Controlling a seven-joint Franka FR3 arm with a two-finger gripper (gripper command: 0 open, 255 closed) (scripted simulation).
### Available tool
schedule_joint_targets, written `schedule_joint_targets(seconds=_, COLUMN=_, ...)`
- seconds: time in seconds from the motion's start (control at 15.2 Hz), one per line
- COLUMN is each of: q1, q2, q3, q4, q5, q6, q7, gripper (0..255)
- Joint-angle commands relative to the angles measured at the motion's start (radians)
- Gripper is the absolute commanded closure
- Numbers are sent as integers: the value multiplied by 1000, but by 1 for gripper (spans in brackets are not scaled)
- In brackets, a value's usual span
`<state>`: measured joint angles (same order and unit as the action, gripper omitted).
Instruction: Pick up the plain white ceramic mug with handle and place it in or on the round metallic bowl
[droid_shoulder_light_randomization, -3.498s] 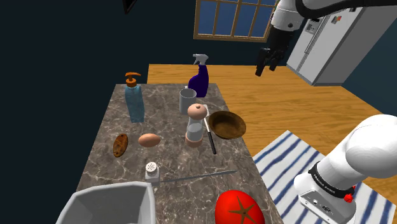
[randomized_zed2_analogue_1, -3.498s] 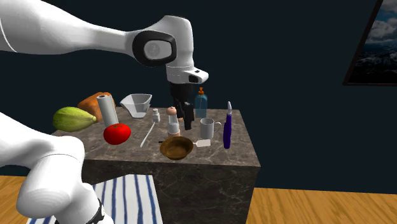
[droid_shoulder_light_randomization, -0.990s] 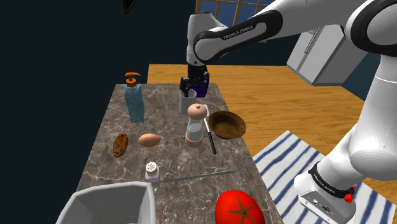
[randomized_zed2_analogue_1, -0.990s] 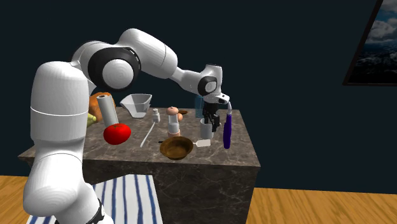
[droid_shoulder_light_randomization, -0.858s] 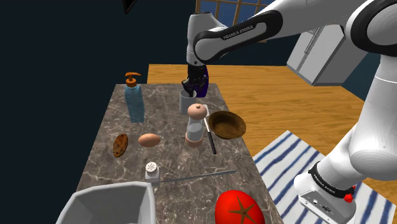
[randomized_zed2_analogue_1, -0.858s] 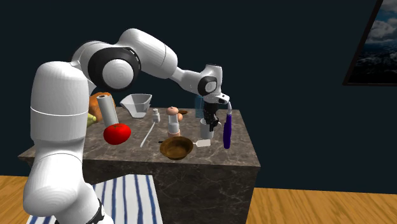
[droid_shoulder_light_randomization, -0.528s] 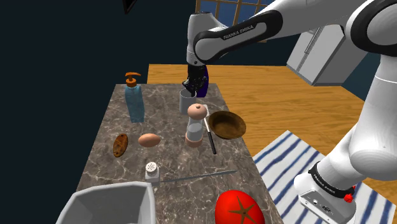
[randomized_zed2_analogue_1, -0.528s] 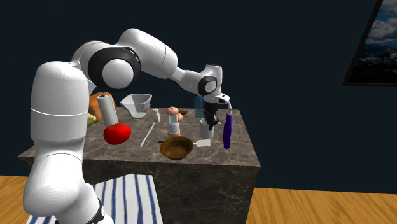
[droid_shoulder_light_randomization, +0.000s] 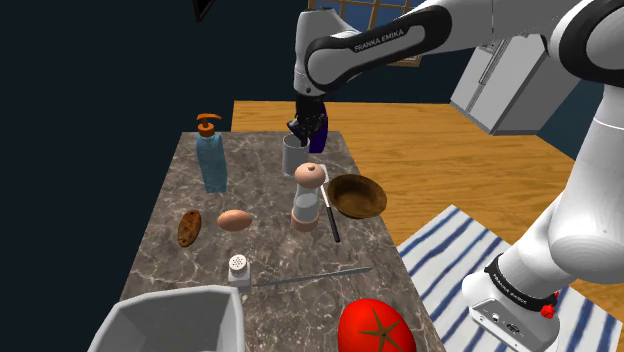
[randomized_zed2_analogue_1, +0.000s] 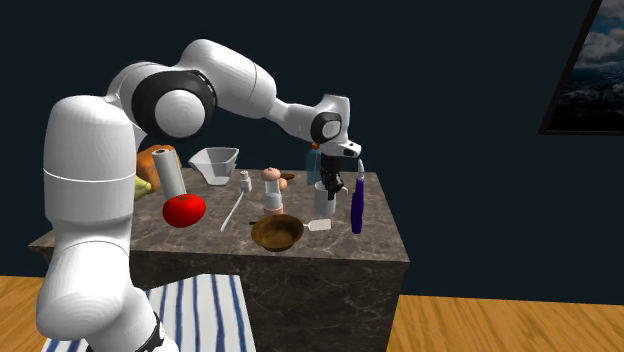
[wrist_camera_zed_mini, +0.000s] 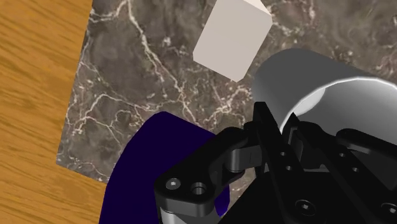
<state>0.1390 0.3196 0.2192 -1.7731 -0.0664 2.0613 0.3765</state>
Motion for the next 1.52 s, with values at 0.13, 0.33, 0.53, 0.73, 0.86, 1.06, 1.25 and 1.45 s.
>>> schedule_joint_targets(seconds=0.13, q1=0, q2=-17, q3=2, q4=32, q5=5, q6=-49, q7=-2, gripper=255)
schedule_joint_targets(seconds=0.33, q1=-1, q2=-29, q3=3, q4=57, q5=8, q6=-85, q7=-4, gripper=255)
schedule_joint_targets(seconds=0.53, q1=-1, q2=-39, q3=4, q4=83, q5=11, q6=-122, q7=-6, gripper=255)
schedule_joint_targets(seconds=0.73, q1=-1, q2=-48, q3=5, q4=112, q5=14, q6=-159, q7=-8, gripper=255)
schedule_joint_targets(seconds=0.86, q1=-1, q2=-53, q3=6, q4=133, q5=15, q6=-184, q7=-8, gripper=255)
schedule_joint_targets(seconds=1.06, q1=-1, q2=-58, q3=6, q4=166, q5=17, q6=-222, q7=-9, gripper=255)
schedule_joint_targets(seconds=1.25, q1=-14, q2=-148, q3=7, q4=69, q5=37, q6=-214, q7=-24, gripper=255)
schedule_joint_targets(seconds=1.45, q1=-30, q2=-276, q3=3, q4=-75, q5=66, q6=-194, q7=-49, gripper=255)
